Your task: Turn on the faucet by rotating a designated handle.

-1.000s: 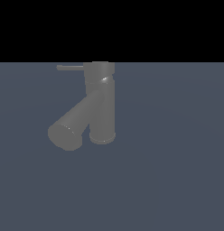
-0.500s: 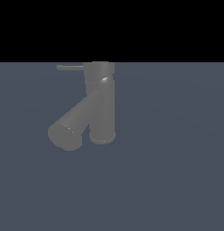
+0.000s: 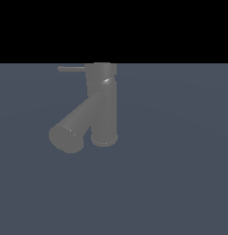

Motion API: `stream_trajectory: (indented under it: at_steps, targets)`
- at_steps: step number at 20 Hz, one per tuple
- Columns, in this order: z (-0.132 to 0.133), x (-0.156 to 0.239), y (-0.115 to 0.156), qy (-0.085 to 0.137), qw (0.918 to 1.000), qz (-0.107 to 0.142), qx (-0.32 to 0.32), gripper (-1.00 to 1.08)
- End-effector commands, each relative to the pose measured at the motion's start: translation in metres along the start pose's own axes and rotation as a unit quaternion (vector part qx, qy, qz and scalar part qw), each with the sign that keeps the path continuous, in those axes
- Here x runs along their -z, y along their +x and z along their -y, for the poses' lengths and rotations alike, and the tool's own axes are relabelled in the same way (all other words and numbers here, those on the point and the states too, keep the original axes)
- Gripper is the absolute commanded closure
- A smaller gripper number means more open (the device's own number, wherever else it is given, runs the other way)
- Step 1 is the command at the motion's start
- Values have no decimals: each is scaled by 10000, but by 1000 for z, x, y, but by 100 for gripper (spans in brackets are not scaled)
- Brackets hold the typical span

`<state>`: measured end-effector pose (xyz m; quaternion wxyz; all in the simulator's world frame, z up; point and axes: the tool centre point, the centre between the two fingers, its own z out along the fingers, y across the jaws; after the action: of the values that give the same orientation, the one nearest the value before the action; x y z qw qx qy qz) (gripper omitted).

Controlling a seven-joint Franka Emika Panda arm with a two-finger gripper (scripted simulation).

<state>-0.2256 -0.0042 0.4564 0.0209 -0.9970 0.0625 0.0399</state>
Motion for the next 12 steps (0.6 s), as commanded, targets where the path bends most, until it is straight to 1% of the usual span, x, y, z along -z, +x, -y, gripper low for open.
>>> stream_trajectory:
  at_steps: [1,7,12]
  targets:
    - [4,-1,9,64,9998,11,-206,108]
    - [17,-7,36,226,9962,62,-841,108]
    - [28,-14,60,331,9895,120,-1405,108]
